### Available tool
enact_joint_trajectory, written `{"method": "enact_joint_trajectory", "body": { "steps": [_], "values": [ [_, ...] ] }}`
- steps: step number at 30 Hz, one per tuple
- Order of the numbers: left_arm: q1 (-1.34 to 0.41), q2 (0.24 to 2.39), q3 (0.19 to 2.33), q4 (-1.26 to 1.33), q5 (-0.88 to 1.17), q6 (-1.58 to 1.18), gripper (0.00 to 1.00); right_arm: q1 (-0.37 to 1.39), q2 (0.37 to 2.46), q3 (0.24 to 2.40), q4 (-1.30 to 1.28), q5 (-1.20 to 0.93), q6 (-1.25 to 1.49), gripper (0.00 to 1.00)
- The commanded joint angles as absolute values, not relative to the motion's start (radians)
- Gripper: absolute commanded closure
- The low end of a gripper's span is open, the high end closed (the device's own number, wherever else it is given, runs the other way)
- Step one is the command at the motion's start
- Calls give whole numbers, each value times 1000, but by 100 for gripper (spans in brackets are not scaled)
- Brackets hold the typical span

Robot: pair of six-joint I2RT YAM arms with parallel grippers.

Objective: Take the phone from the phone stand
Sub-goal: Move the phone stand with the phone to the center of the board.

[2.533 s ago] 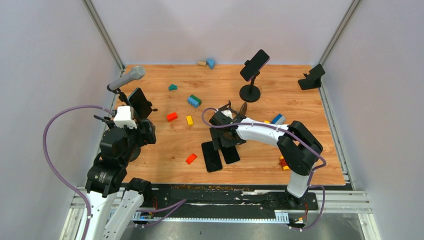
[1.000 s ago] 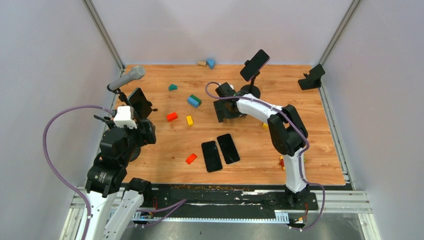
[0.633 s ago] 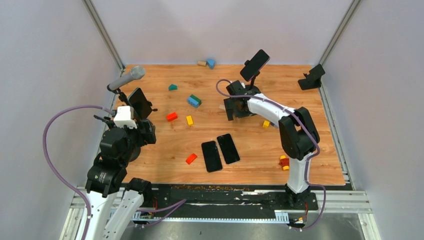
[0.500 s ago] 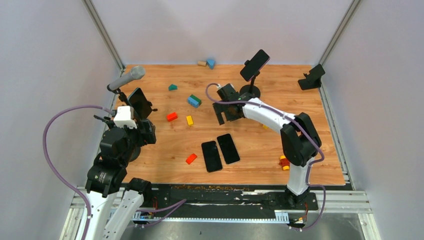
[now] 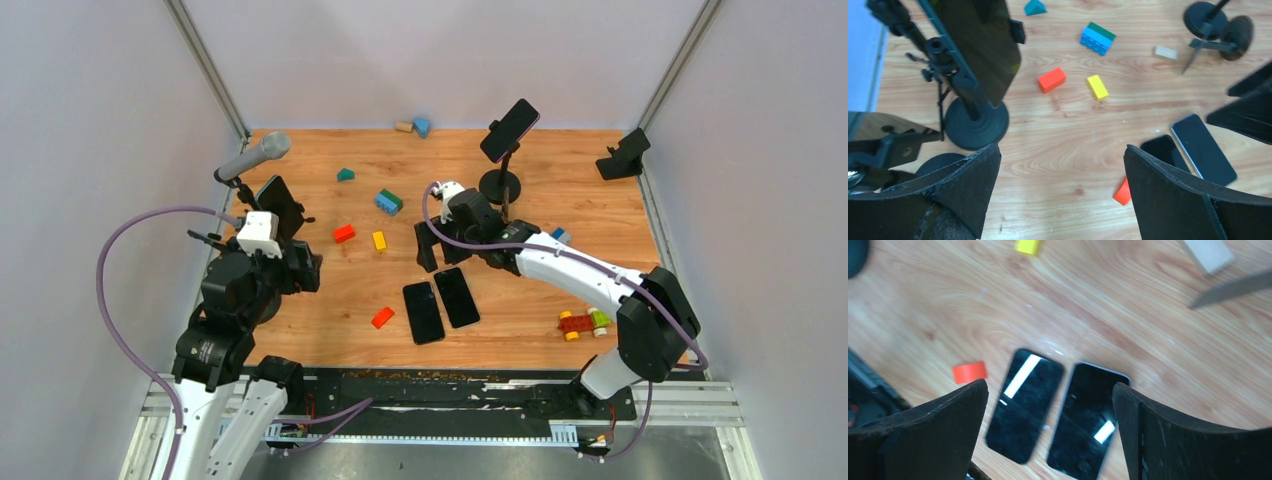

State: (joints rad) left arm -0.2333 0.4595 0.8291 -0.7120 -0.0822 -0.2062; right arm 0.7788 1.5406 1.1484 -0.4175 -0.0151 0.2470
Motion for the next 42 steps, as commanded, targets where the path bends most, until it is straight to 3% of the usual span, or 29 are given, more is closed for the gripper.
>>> {"method": "enact_joint_trajectory", "body": {
  "steps": [1,9,15,27,42],
  "values": [
    [-227,463,858,-666,65,-179,0,795,1527,1117,-101,-196,323,4],
    [-227,498,1058,-761,58,-251,0,883,1602,1123,297,-249,251,3],
    [-227,527,1250,-827,-11,-359,0,951,1740,1265,486,-270,177,2],
    [-265,487,1321,-920,-175,-354,0,1033,2078,1697,564,-306,5,0],
    [-289,470,1355,-965,-253,-313,0,1062,2265,1950,477,-237,5,0]
  ]
}}
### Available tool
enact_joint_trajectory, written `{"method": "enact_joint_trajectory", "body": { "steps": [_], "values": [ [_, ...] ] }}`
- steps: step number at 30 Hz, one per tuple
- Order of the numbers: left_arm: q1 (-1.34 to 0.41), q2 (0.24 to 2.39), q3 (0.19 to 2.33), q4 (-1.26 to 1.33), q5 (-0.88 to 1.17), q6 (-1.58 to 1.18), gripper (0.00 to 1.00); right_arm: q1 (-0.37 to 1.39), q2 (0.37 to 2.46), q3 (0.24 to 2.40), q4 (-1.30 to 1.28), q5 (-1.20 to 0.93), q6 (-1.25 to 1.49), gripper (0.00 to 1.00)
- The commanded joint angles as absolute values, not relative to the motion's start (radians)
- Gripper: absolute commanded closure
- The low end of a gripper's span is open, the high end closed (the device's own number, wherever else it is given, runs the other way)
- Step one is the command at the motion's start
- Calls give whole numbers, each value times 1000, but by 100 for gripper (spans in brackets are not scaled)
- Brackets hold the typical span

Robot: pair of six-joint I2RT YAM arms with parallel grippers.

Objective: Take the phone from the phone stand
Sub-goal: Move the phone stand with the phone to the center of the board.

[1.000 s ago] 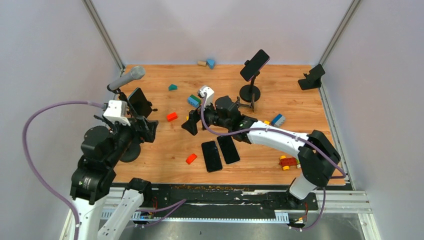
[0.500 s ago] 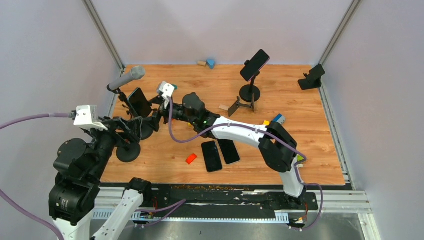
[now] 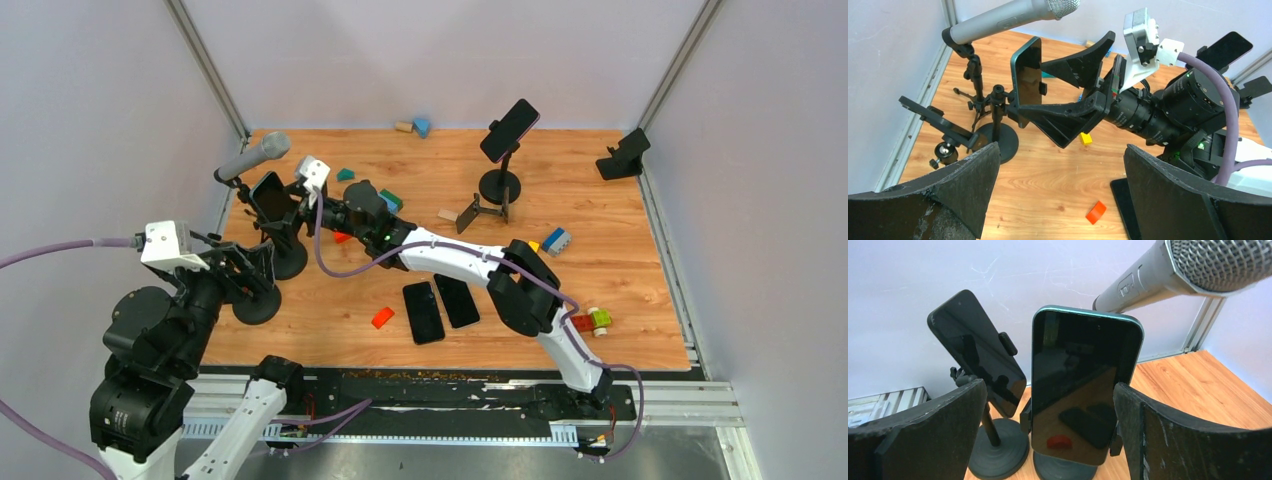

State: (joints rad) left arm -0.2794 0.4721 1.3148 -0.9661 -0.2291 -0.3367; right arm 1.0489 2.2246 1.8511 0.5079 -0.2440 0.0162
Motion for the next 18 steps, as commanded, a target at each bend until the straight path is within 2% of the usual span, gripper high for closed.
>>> {"method": "enact_joint_trajectory", "body": {
  "steps": [1,18],
  "values": [
    [-291,469,1358,-967,-257,-309,0,1064,2276,1976,450,-233,-17,0],
    [-310,462,1345,-962,-275,-295,0,1053,2295,2006,343,-127,-94,0]
  ]
}}
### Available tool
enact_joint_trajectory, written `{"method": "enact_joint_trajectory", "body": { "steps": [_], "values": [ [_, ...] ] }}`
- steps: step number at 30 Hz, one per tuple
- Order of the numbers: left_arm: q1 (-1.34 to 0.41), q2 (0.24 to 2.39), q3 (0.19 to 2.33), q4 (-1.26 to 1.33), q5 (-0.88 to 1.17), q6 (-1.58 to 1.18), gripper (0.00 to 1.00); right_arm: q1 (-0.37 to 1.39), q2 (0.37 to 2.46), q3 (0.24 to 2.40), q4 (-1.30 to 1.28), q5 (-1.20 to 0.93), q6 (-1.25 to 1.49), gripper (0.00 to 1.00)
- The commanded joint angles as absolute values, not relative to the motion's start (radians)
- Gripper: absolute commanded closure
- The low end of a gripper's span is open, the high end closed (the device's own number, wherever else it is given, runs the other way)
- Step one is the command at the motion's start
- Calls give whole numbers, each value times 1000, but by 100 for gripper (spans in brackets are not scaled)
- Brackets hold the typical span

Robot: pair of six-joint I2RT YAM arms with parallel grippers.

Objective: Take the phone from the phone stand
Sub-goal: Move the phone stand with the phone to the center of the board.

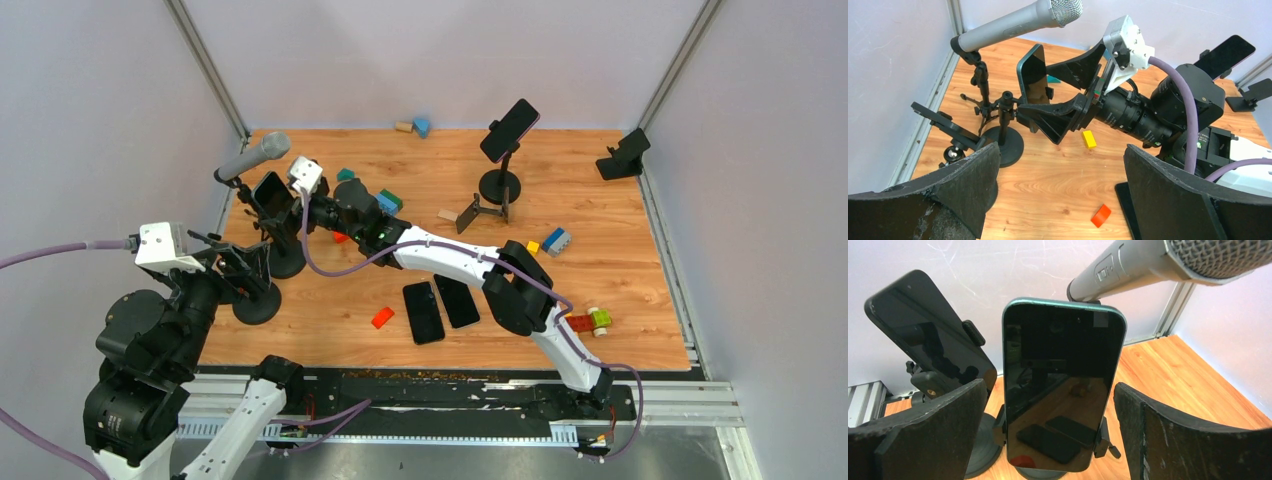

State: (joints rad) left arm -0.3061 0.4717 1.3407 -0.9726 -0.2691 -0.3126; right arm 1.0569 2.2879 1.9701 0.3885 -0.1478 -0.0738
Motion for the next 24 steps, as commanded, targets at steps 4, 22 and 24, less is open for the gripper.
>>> {"method": "enact_joint_trajectory", "body": {
  "steps": [4,22,24],
  "values": [
    [-310,465,1346,-963,-265,-298,0,1038,2298,2020,316,-140,-77,0],
    [-314,471,1354,-964,-269,-283,0,1025,2447,2242,249,-239,-20,4],
    [-314,469,1351,-966,-273,-282,0,1025,2435,2222,273,-244,-11,10]
  ]
}}
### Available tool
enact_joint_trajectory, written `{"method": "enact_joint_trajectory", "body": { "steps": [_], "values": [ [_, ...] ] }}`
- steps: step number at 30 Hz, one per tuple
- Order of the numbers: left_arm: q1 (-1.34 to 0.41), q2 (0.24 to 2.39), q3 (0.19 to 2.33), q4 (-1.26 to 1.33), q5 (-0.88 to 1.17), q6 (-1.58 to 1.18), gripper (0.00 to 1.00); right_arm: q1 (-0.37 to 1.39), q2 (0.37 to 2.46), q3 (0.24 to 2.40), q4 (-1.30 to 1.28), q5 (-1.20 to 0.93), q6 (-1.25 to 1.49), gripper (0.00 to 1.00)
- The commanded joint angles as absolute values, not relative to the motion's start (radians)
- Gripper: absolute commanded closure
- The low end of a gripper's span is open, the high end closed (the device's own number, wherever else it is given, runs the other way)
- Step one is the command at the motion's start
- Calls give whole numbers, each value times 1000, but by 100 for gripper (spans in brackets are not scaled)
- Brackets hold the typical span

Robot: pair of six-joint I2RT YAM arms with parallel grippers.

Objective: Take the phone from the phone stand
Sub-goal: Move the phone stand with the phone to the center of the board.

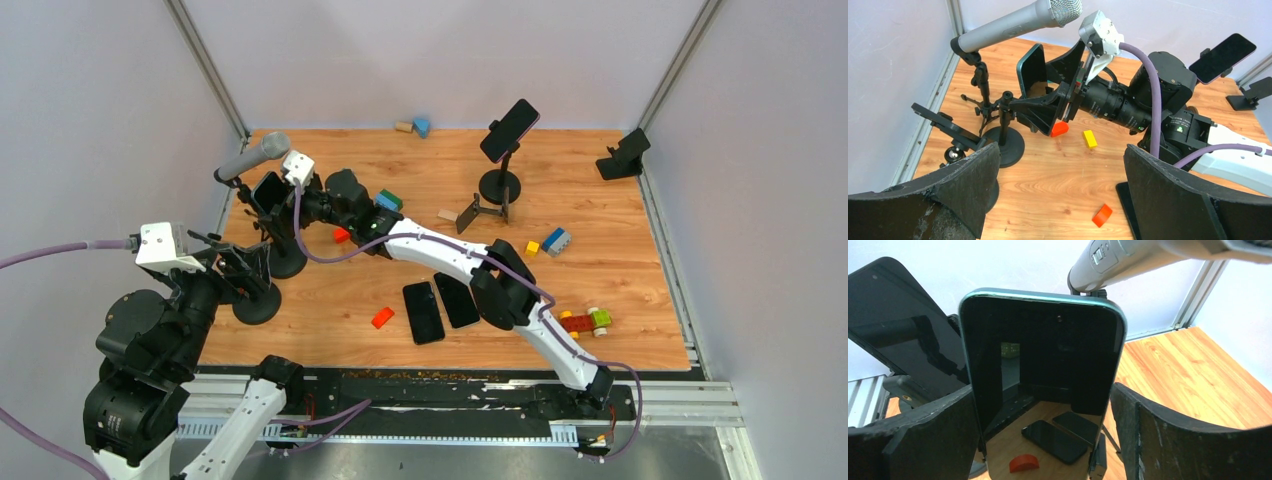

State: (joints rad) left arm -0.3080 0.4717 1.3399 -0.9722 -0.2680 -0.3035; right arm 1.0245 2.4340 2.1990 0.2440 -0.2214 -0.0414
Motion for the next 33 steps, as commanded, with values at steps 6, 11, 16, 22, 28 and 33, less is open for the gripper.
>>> {"method": "enact_joint_trajectory", "body": {
  "steps": [6,11,16,22,28,33],
  "values": [
    [-314,466,1345,-963,-273,-285,0,1025,2359,2144,327,-261,-32,56],
    [-314,459,1333,-967,-280,-285,0,1026,2194,1946,429,-256,-52,89],
    [-314,454,1317,-958,-275,-286,0,1027,1999,1733,445,-225,-72,100],
    [-316,457,1305,-937,-285,-260,0,1027,1788,1464,399,-213,-146,100],
    [-316,464,1197,-858,-199,-227,0,1027,1540,1179,363,-154,-191,100],
    [-316,493,1086,-746,-34,-178,0,1025,1354,1013,276,-187,-231,100]
  ]
}}
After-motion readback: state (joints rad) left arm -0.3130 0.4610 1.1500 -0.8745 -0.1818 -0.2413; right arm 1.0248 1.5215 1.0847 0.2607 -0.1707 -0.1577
